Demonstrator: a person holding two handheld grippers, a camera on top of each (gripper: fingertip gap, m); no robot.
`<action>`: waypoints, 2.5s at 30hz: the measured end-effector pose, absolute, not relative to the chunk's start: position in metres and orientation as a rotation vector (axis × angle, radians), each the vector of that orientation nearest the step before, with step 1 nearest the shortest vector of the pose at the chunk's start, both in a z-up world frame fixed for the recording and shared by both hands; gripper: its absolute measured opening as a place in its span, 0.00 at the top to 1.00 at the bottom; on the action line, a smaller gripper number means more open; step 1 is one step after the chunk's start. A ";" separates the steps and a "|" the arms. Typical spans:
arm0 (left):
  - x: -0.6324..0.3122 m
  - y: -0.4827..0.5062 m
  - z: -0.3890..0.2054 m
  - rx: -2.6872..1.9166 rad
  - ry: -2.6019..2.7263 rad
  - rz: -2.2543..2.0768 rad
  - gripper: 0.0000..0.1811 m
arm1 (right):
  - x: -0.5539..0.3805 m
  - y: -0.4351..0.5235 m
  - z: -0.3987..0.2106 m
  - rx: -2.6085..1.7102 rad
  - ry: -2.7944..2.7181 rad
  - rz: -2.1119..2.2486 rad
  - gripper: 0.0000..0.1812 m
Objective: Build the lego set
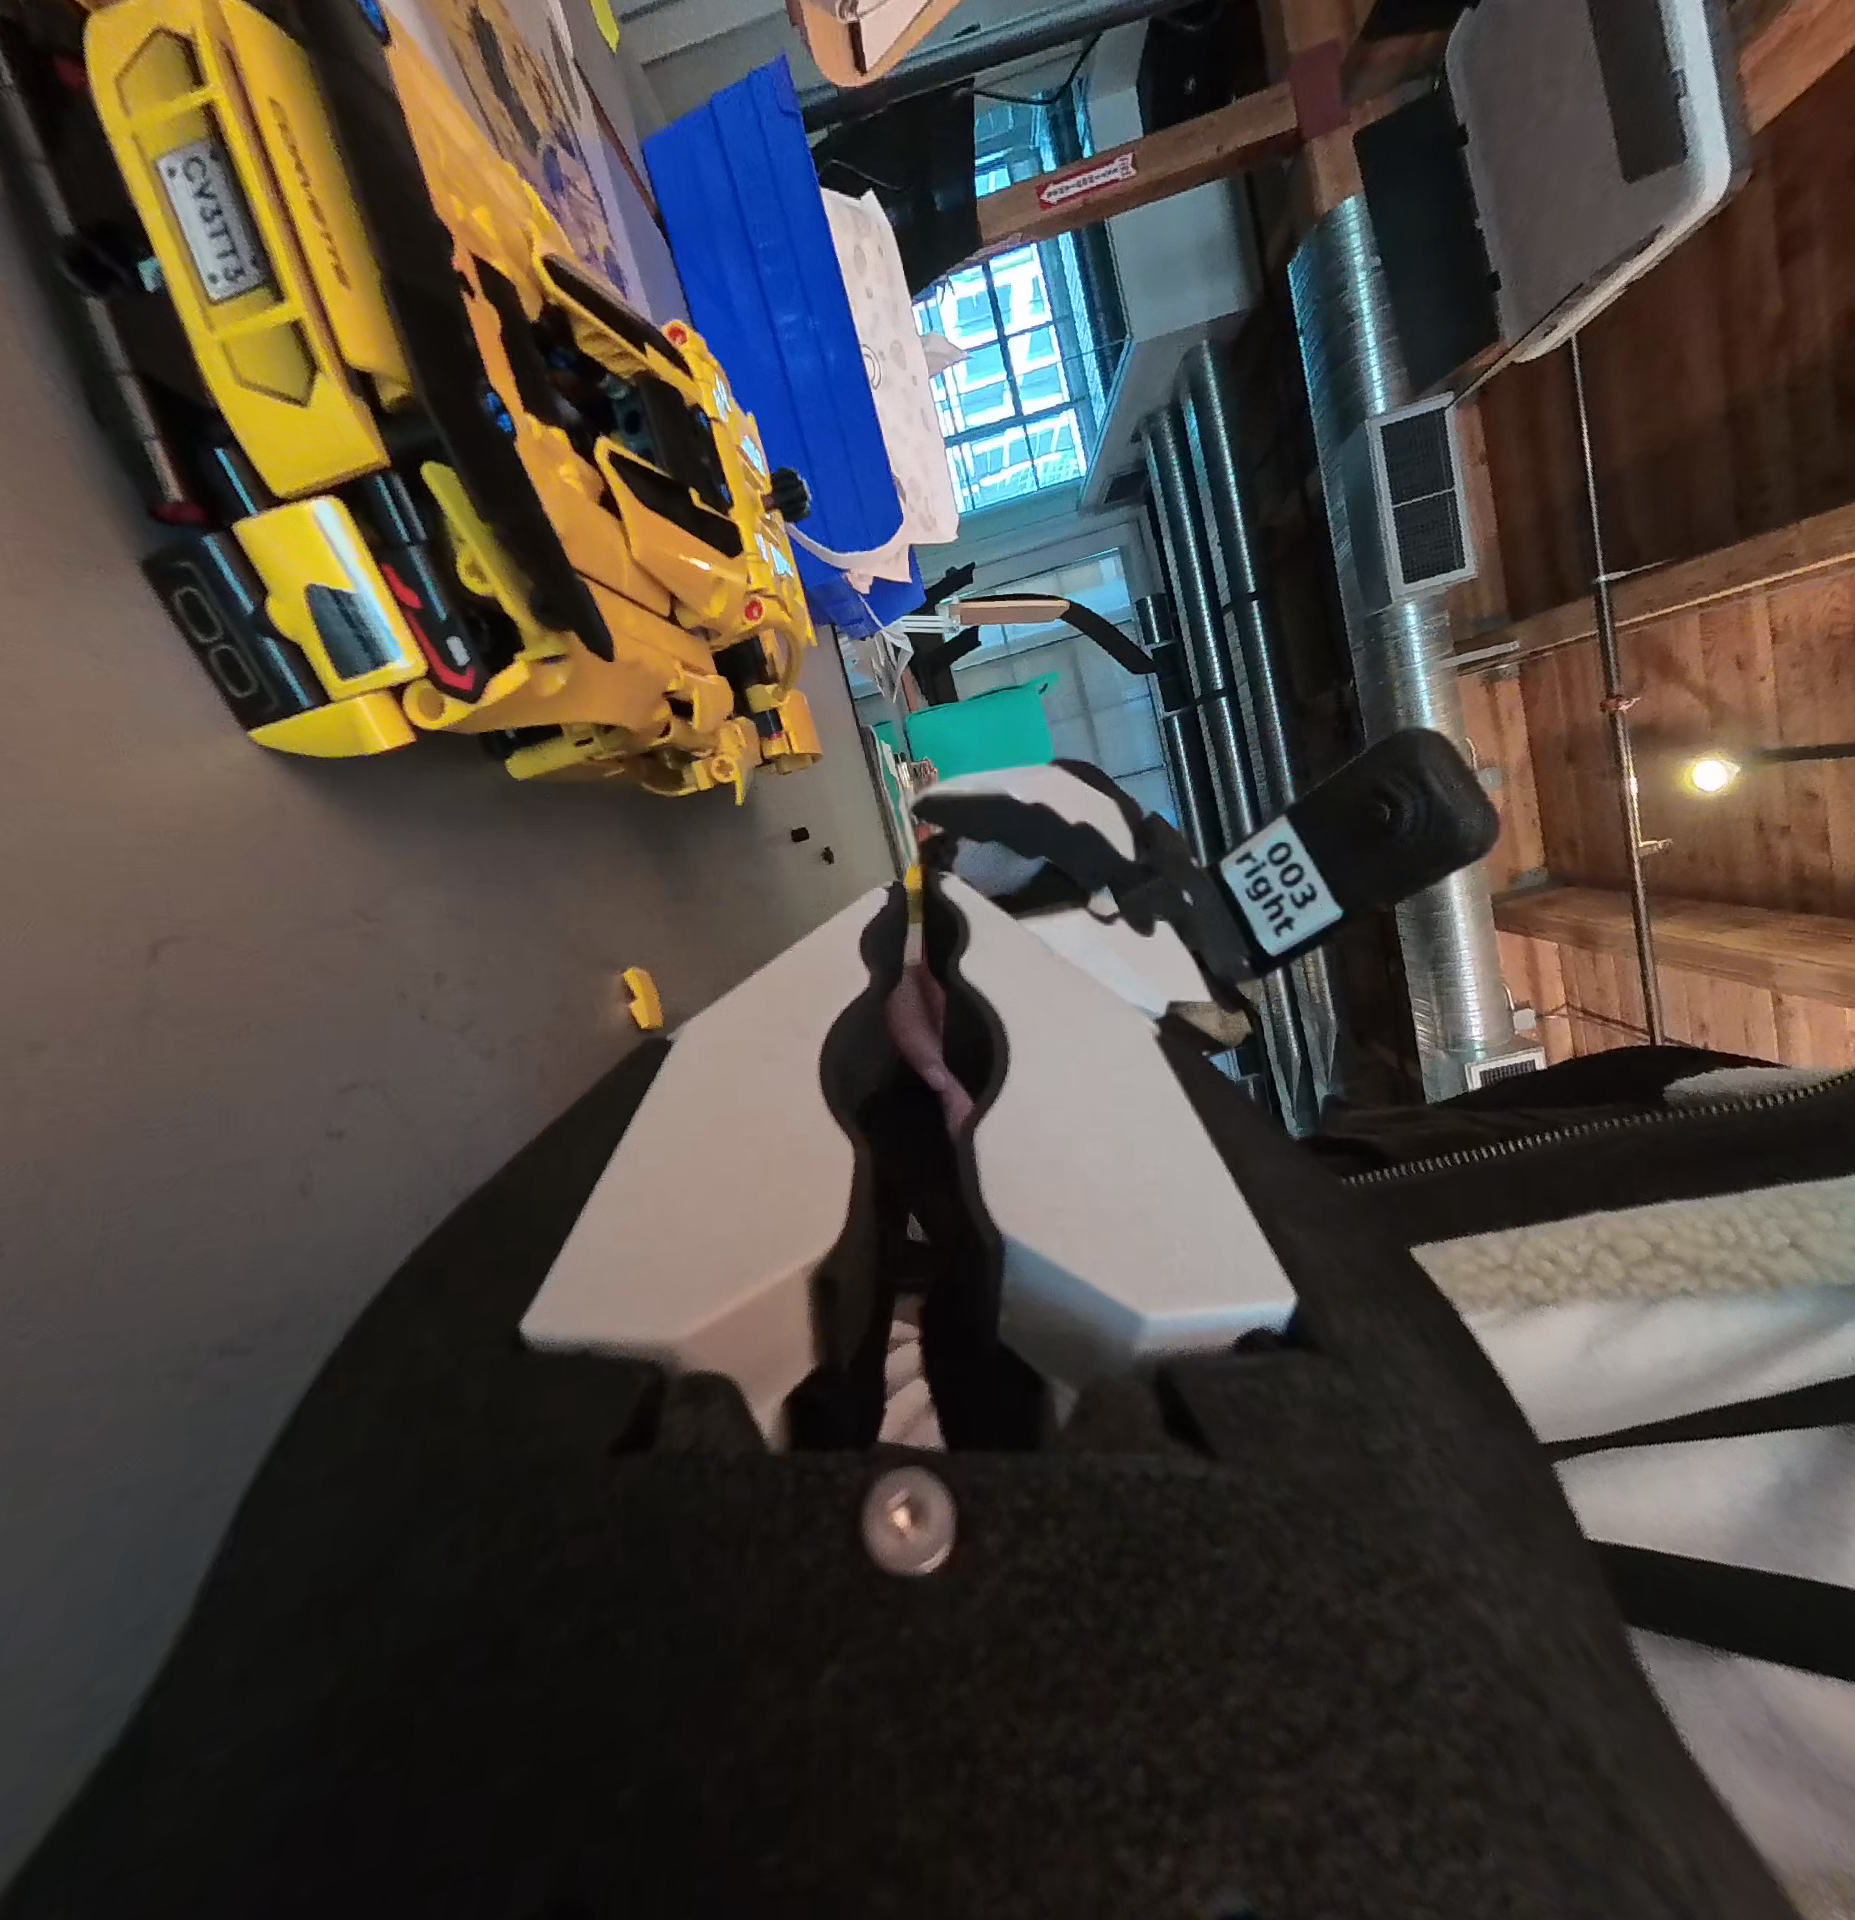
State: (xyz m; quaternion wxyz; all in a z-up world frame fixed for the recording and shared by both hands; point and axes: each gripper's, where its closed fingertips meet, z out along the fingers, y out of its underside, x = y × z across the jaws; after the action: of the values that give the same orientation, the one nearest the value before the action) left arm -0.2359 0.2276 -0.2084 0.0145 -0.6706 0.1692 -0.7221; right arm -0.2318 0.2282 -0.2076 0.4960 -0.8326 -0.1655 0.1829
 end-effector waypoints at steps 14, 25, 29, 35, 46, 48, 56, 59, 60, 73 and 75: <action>-0.236 0.225 -0.205 -2.061 0.554 -2.241 0.99 | -0.245 0.226 -0.209 -1.981 -0.102 1.026 0.86; -0.235 0.223 -0.203 -2.050 0.577 -2.244 0.99 | -0.243 0.226 -0.206 -1.973 -0.103 1.024 0.92; -0.235 0.221 -0.198 -2.013 0.580 -2.290 0.99 | -0.243 0.225 -0.201 -1.932 -0.056 1.120 0.93; -0.237 0.217 -0.187 -1.936 0.580 -2.370 0.99 | -0.244 0.221 -0.190 -1.802 0.066 1.406 0.97; -0.256 0.228 -0.250 -2.275 0.967 -1.714 0.98 | -0.207 0.206 -0.227 -2.044 -0.169 0.989 0.95; -0.259 0.228 -0.263 -2.322 1.076 -1.615 0.99 | -0.194 0.199 -0.249 -2.150 -0.327 0.760 0.93; -0.253 0.200 -0.290 -2.385 1.503 -1.453 0.98 | -0.183 0.177 -0.271 -2.176 -0.586 0.476 0.86; -0.252 0.193 -0.292 -2.395 1.566 -1.481 0.98 | -0.181 0.175 -0.274 -2.156 -0.625 0.475 0.86; -0.251 0.194 -0.293 -2.402 1.554 -1.479 0.98 | -0.181 0.175 -0.275 -2.151 -0.644 0.472 0.86; -0.237 0.202 -0.287 -2.258 1.508 -1.414 0.99 | -0.148 0.192 -0.256 -2.055 -0.433 0.381 0.83; -0.237 0.205 -0.288 -2.229 1.506 -1.341 0.99 | -0.142 0.194 -0.248 -1.996 -0.398 0.372 0.78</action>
State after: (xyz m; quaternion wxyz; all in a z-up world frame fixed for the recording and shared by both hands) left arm -0.2374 0.2049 -0.2877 0.0681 -0.7398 0.4999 -0.4452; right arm -0.1423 0.1939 -0.2479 0.5109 -0.8293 -0.1652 0.1546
